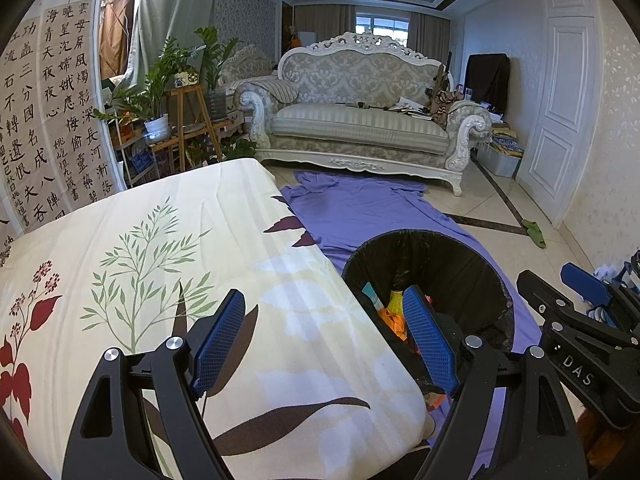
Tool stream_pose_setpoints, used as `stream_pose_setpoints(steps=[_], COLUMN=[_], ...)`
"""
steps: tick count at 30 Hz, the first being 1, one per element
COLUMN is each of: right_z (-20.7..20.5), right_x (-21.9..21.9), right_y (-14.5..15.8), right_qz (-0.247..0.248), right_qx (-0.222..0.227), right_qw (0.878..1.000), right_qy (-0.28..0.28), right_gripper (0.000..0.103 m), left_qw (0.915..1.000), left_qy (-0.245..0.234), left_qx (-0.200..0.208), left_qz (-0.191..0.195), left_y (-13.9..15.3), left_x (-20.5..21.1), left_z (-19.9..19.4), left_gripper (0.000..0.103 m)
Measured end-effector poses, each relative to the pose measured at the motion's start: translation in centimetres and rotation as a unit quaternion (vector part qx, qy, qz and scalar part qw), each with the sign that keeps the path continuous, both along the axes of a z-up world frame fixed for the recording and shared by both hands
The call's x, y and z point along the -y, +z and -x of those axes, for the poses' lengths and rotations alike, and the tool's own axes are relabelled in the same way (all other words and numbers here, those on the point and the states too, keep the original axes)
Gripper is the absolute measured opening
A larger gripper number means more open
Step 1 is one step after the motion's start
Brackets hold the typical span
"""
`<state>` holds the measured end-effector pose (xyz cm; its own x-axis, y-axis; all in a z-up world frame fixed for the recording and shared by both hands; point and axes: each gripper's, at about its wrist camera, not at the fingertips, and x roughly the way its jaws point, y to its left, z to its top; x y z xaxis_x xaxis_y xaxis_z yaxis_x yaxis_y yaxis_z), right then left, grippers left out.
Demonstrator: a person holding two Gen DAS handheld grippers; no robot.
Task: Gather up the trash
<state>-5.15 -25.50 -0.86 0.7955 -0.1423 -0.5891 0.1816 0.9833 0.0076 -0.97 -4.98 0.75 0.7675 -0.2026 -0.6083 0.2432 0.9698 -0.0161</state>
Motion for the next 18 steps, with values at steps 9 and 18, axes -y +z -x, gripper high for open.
stream_pose_setpoints(steps=[9,18], right_z=[0.01,0.01], right_x=[-0.01,-0.05], right_y=[-0.01,-0.01], right_qz=[0.000,0.000], right_qx=[0.000,0.000], right_qw=[1.000,1.000], right_qy=[0.000,0.000], right_gripper=[0.062,0.062], left_qw=[1.0000,1.0000], left_qy=[0.000,-0.007], left_qx=[0.003,0.001], left_qz=[-0.004,0.001], left_y=[-0.19,-0.34], left_x=[0.33,0.93], left_z=[0.23,0.57], left_gripper=[0.079,0.079])
